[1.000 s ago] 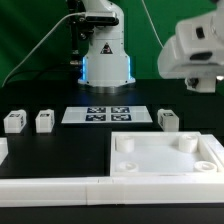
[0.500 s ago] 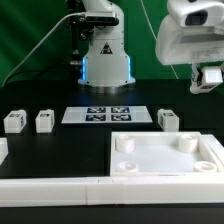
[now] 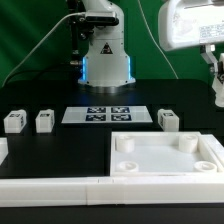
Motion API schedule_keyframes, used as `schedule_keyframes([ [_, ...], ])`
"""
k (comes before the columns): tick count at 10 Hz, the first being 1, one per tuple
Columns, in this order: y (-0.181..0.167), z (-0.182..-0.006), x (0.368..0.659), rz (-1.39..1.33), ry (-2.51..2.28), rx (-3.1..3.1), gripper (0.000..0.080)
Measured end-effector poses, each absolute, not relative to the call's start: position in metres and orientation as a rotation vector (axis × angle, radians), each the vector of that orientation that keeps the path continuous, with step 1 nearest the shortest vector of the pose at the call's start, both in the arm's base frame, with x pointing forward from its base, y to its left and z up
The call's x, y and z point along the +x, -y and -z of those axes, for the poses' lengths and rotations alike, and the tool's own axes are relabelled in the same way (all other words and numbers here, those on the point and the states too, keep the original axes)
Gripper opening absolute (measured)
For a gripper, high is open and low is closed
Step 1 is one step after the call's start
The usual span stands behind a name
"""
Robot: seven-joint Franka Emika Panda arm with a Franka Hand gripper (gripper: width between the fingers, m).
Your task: Assemble one leg
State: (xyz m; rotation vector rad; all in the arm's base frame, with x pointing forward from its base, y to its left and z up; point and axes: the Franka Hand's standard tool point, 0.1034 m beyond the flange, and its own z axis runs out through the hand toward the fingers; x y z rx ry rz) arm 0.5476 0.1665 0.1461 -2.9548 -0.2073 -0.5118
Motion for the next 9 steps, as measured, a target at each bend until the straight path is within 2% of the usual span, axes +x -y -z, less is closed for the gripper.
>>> schedule_keyframes([
  [1, -0.166, -0.144, 0.544, 0.619, 0.204, -2.923, 0.0294],
  [3, -0.162, -0.138, 0.542, 0.593, 0.235, -2.936, 0.0294],
  [4, -0.148, -0.116, 0.546, 0.625, 0.351, -2.943, 0.0294],
  [5, -0.141, -0.107, 0.566, 0.598, 0.381, -2.953, 0.0294],
  [6, -0.143, -0.123, 0.587, 0.636, 0.389, -2.944, 0.0294],
  [9, -0.152, -0.130, 0.604, 0.611, 0.354, -2.936, 0.0294],
])
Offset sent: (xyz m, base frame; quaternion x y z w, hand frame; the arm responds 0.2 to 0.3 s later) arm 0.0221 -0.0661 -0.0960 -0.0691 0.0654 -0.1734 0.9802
